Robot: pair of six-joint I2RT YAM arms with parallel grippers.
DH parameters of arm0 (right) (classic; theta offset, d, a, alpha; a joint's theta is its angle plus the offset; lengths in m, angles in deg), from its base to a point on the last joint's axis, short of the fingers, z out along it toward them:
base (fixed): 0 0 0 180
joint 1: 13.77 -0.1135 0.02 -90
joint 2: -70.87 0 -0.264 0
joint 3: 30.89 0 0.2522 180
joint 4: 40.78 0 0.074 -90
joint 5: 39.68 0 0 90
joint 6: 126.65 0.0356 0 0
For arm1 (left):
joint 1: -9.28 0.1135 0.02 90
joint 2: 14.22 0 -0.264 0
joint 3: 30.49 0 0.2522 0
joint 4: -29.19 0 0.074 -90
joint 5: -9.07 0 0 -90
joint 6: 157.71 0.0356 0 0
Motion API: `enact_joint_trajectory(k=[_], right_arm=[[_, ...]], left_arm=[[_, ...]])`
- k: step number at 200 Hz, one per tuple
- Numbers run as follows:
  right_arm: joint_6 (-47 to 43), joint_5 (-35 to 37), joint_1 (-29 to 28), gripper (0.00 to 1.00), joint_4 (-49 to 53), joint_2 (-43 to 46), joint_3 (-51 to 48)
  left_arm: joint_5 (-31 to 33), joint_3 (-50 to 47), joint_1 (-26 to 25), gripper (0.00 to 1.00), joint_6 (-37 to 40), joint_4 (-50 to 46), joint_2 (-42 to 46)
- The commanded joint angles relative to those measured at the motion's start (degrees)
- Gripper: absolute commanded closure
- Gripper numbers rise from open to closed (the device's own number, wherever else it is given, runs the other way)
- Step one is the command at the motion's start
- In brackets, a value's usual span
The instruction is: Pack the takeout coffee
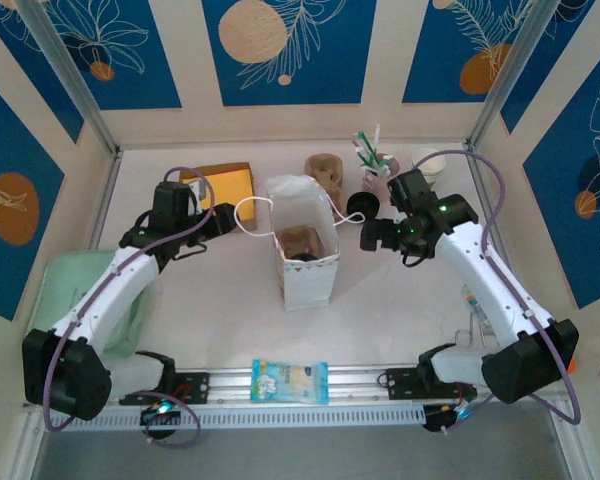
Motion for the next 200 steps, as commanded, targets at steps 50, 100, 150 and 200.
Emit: enact_joint_trajectory(k=[50, 100, 150, 200], right_arm=[[-4.36, -0.69, 6.08, 0.01, -1.21, 0.05, 8.55], [-5.25, -4.93, 10.06, 0.04, -4.05, -4.64, 14.64], [-6.67, -7.48, 12.15, 0.21, -4.42, -14.55, 25.77], [-7.05, -9.59, 12.18, 0.37, -2.11, -26.46, 39.85]], left_arm=[[-0.67, -3.7, 1.16, 0.28, 4.52, -3.24, 8.0], [-0.91, -5.7, 1.15, 0.28, 5.7, -3.67, 13.03], [-2.29, -8.17, 1.2, 0.29, 4.96, -4.86, 17.07], [-1.39, -9.25, 1.18, 0.29, 5.17, -7.5, 19.82]])
